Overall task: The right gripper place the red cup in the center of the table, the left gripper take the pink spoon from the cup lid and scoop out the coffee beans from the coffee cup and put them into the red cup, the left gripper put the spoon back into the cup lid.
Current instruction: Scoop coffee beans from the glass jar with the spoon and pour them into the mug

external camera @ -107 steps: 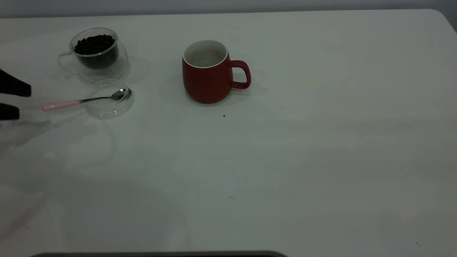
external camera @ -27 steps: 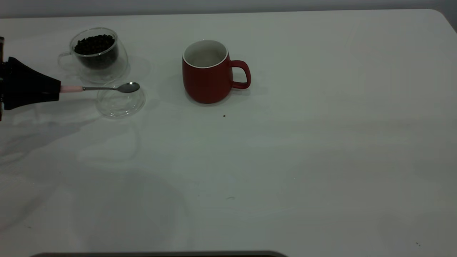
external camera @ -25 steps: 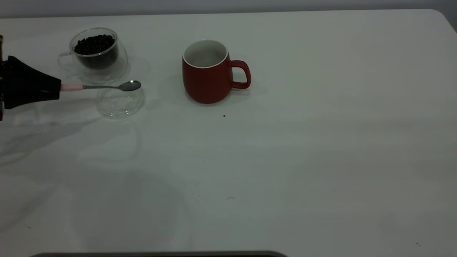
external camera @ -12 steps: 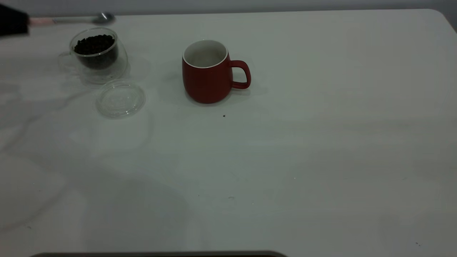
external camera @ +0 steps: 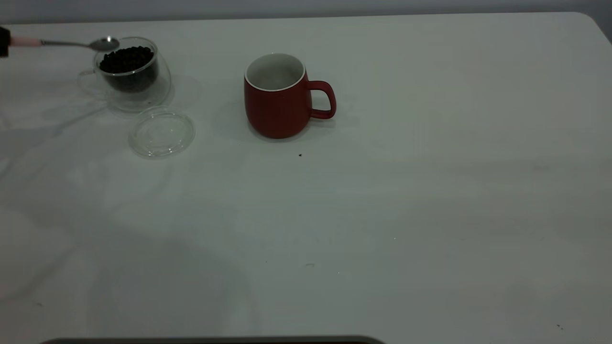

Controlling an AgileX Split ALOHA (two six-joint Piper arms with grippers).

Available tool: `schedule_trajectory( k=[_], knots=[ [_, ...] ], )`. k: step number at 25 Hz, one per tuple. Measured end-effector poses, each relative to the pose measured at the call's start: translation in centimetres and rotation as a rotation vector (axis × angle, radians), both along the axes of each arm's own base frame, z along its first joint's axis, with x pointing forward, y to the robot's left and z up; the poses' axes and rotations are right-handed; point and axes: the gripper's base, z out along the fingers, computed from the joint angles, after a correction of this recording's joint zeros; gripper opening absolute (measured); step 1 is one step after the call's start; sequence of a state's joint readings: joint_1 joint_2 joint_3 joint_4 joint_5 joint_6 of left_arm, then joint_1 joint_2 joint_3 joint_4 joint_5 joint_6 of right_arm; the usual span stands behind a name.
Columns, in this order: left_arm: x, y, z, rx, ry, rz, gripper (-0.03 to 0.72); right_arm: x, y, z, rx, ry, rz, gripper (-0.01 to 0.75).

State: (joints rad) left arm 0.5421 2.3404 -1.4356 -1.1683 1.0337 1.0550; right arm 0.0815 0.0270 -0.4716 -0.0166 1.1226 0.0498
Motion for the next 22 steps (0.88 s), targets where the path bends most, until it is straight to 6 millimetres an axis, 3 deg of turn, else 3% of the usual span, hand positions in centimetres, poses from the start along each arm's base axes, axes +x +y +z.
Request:
schedule_trajectory(
  k=[11,22],
  knots=[
    [0.7,0.5,-0.4,0.086,-0.107,0.022,0.127,0.0,0.0,0.0,0.000,0.000,0.000,0.452],
    [0.8,-0.1,-2.3,0.081,-0.112,-0.005,0.127,0.0,0.0,0.0,0.000,0.000,0.000,0.452]
  ],
)
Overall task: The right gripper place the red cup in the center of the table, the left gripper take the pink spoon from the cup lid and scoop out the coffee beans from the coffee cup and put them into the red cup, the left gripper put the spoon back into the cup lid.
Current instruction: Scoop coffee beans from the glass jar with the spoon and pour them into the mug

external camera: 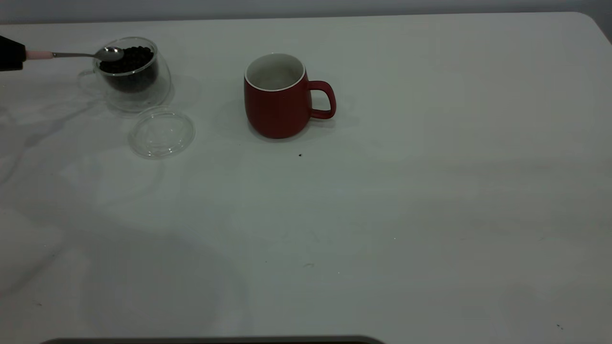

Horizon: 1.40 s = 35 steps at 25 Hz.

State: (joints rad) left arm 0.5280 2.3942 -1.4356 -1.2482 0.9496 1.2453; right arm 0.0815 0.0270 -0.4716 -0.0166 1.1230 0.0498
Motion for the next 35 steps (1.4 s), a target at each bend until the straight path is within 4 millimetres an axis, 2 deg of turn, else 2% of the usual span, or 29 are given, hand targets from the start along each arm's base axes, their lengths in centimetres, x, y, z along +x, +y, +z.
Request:
schedule_trajectory(
  k=[11,21,35],
  knots=[
    [0.0,0.0,0.0,0.003,-0.002,-0.004,0.127,0.0,0.0,0.0,0.000,0.000,0.000,0.452],
    [1.0,-2.6,-0.2,0.057,-0.036,-0.084,0.127,0.0,0.0,0.0,0.000,0.000,0.000,0.452],
    [0.8,-2.7,-1.1,0.029,0.048,-0.056,0.127,0.0,0.0,0.0,-0.001,0.000,0.001,0.452]
  ],
)
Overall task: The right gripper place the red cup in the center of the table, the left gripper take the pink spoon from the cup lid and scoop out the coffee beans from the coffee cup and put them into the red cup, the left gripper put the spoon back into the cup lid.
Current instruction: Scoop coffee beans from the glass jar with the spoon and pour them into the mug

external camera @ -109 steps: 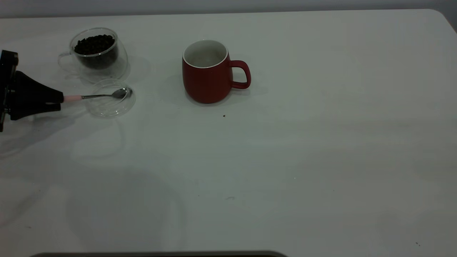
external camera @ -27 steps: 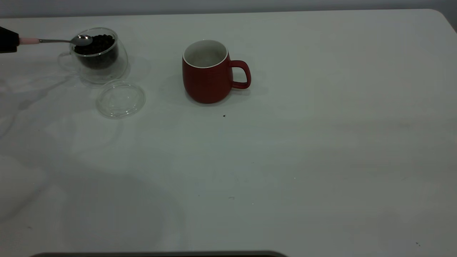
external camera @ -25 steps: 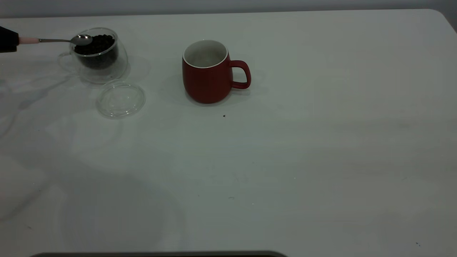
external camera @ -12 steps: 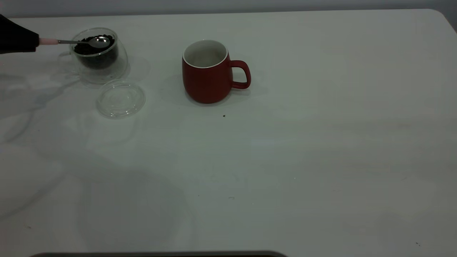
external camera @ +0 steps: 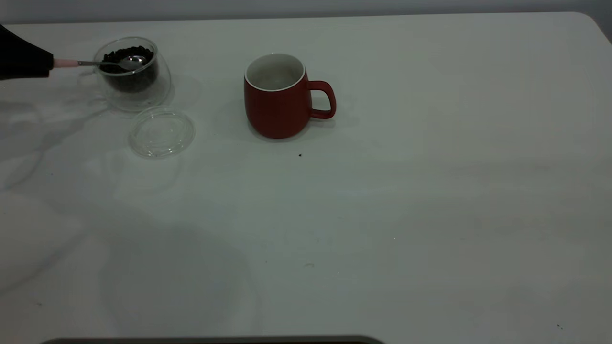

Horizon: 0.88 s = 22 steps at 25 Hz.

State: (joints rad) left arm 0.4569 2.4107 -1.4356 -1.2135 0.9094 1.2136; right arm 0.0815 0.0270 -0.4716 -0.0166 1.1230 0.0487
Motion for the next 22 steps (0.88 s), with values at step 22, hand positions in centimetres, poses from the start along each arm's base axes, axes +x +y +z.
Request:
schedule_trajectory(
  k=[22],
  knots=[
    [-0.26,-0.34,-0.61,-0.153,0.200,0.126,0.127,0.00,0.00,0.00,0.001,0.000,0.000,0.452]
  ],
)
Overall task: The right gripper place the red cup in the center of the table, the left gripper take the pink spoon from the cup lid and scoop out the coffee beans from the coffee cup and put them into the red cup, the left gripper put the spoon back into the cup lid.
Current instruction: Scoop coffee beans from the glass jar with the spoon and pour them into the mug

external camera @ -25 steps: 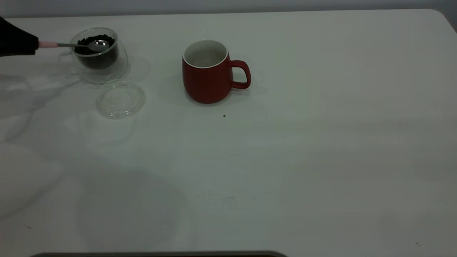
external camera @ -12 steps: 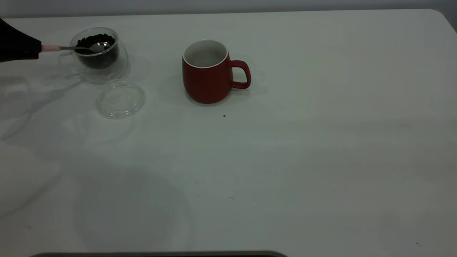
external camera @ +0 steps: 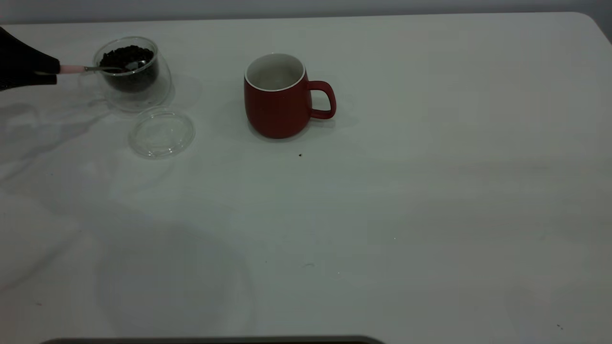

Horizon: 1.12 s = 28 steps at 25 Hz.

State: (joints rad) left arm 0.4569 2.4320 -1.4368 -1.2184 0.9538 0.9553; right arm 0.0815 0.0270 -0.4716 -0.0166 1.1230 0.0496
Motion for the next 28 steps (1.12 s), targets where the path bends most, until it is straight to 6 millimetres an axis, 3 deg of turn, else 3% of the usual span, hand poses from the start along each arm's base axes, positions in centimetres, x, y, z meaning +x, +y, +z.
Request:
schedule_trajectory(
  k=[14,23,28],
  knots=[
    [0.1,0.0,0.2,-0.040,0.005,0.026,0.127,0.0,0.0,0.0,0.000,0.000,0.000,0.452],
    [-0.9,2.0,0.5,-0.089,0.002,0.051,0.127,0.0,0.0,0.0,0.000,0.000,0.000,0.452],
    [-1.1,2.0,0.8,-0.114,-0.017,0.020,0.127,0.0,0.0,0.0,0.000,0.000,0.000,0.452]
  ],
)
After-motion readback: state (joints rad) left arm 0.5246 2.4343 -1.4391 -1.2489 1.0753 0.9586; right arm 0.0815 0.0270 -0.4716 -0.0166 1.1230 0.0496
